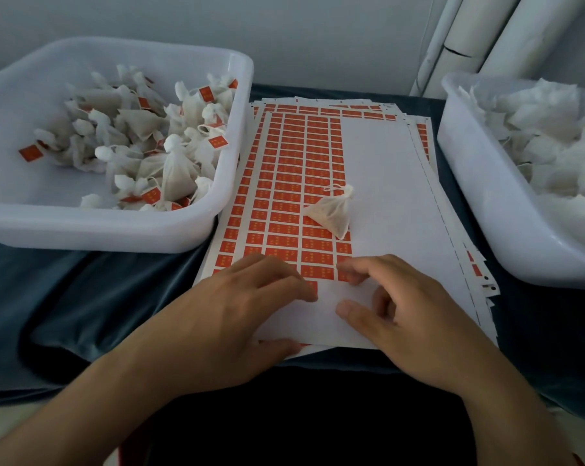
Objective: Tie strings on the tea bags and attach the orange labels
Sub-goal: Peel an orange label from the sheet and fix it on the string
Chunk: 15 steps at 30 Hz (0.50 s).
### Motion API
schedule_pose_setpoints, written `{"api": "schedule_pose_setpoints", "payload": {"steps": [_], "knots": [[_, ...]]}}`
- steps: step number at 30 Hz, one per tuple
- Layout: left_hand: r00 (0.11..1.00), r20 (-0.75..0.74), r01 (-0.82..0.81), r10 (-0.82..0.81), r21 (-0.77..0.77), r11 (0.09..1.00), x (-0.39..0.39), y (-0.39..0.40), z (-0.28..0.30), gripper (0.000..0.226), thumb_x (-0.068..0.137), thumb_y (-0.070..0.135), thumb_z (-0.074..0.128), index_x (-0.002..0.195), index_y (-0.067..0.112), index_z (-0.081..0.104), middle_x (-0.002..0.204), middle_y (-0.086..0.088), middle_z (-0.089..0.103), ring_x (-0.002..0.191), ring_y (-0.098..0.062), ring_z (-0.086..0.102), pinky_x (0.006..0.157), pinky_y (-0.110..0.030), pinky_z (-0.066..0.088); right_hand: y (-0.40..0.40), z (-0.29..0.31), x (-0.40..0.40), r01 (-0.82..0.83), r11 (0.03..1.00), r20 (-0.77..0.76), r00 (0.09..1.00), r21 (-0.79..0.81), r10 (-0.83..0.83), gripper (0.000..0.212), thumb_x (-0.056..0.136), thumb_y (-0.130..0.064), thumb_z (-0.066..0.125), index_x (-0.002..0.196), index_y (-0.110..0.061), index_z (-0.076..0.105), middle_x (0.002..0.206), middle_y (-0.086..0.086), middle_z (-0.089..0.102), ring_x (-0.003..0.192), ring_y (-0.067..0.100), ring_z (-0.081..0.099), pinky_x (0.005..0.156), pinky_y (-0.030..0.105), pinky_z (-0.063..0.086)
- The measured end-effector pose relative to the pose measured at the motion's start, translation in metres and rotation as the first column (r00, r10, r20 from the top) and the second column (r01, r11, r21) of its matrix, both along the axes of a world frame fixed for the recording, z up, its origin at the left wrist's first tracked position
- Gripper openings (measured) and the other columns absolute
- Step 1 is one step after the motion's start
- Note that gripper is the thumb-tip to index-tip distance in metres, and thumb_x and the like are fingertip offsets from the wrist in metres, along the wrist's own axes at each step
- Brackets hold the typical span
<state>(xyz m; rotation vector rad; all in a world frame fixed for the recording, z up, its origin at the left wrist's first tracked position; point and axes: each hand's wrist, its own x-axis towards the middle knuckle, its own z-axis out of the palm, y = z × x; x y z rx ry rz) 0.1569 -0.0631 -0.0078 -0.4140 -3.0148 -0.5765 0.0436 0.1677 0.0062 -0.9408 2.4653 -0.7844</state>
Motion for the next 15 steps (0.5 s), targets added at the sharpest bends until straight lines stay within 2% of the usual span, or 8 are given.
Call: {"api": "schedule_pose_setpoints", "payload": {"steps": [3,5,10,15], "knots": [[1.000,-0.004,-0.001,0.001,0.004,1.000,0.001,0.000,-0.001,0.056,0.089,0.065,0.061,0.140,0.049,0.044,0.141,0.031,0.041,0.133,0.006,0.040,0.108,-0.018,0.034,0.006,0.003,0.001,-0.045,0.999,0.032,0.999,0.021,0.044,0.060,0.078,-0.067,0.063,0.132,-0.056,0.040,0.120,-0.039,0.044,0.097,-0.010,0.051,0.074,0.009,0.046],[1.000,-0.011,-0.011,0.011,0.005,1.000,0.001,0.000,0.000,0.055,0.089,0.065,0.060,0.140,0.048,0.045,0.141,0.029,0.042,0.132,0.004,0.041,0.109,-0.022,0.038,0.011,0.004,0.002,-0.095,0.995,0.013,0.995,0.031,0.094,0.060,0.081,-0.056,0.075,0.128,-0.061,0.037,0.120,-0.044,0.037,0.103,-0.010,0.048,0.079,0.004,0.043],[0.997,-0.074,-0.017,0.016,-0.020,1.000,0.000,0.003,0.001,0.042,0.095,0.052,0.062,0.133,0.034,0.057,0.134,0.014,0.056,0.123,-0.005,0.054,0.104,-0.030,0.050,0.012,0.001,0.004,-0.181,0.978,-0.093,0.977,0.102,0.191,0.057,0.083,-0.059,0.072,0.124,-0.063,0.032,0.125,-0.051,0.022,0.112,-0.027,0.030,0.084,-0.002,0.037],[0.995,-0.088,-0.037,0.036,-0.010,0.999,-0.002,0.005,-0.001,0.037,0.097,0.047,0.060,0.131,0.030,0.059,0.130,0.009,0.060,0.119,-0.008,0.058,0.099,-0.030,0.053,0.010,-0.005,0.009,-0.223,0.971,-0.200,0.951,0.087,0.236,0.051,0.090,-0.051,0.070,0.134,-0.049,0.045,0.121,-0.038,0.030,0.124,-0.012,0.034,0.093,0.003,0.037]]}}
